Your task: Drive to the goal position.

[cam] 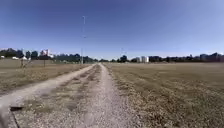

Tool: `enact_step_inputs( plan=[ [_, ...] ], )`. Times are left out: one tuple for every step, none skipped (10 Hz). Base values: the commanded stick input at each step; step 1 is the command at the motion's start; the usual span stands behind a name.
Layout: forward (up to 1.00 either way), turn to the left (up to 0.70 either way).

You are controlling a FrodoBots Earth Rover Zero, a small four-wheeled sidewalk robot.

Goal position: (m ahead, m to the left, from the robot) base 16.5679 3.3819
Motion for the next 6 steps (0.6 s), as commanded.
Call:
enact_step_inputs(
  plan=[
    [0.69, 0.06],
    [0.69, 0.06],
    [0.69, 0.06],
    [0.69, 0.06],
    [0.69, 0.06],
    [0.69, 0.06]
  ],
)
